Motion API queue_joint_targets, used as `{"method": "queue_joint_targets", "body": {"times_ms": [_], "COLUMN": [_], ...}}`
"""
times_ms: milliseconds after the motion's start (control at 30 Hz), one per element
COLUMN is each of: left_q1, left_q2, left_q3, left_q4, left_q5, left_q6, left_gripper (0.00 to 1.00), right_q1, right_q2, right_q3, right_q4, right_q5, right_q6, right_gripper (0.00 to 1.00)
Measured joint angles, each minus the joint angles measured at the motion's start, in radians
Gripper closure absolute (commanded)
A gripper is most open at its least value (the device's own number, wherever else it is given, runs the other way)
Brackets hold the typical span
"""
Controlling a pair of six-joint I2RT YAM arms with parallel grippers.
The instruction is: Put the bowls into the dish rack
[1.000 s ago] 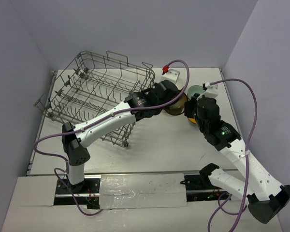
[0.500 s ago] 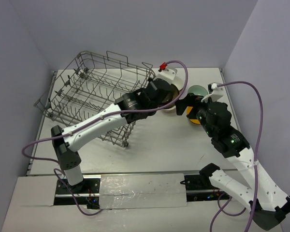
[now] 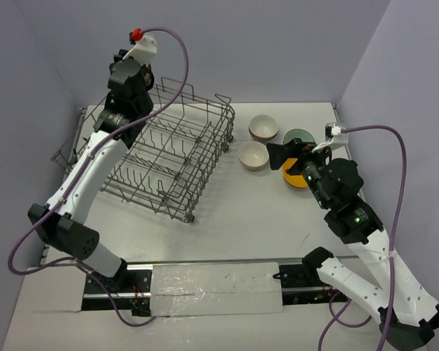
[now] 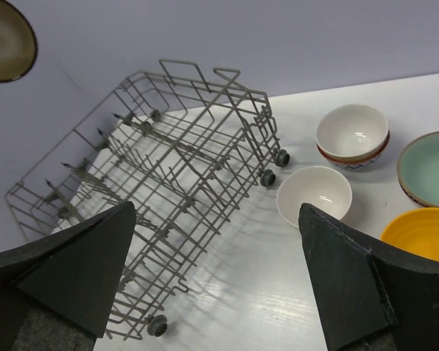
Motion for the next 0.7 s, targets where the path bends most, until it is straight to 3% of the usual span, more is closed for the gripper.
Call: {"method": "queue_joint_targets", "body": {"times_ms": [333,533,700], "left_q1": [0.236,0.298,0.319], "left_q2": [0.347,0.516,0.555], "left_q3": [0.051,0.051,0.035], "left_q4": [0.150,0.267,0.432], "left_q5": [0.069,0.050,0.027], "left_q6": [0.224,0.369,0.500], "left_gripper": [1.00,1.00,1.00], "right_q1": [0.000,0.000,0.000], "right_q2": [0.138,0.150,0.156], "right_q3": [-0.011,-0.045,-0.065], "right_q4": [0.033,0.044,0.051], "right_q5": [0.035,0.053,0.059], "right_q6": [-0.054,-0.080,-0.089], "right_gripper": [0.00,0.00,0.00]}}
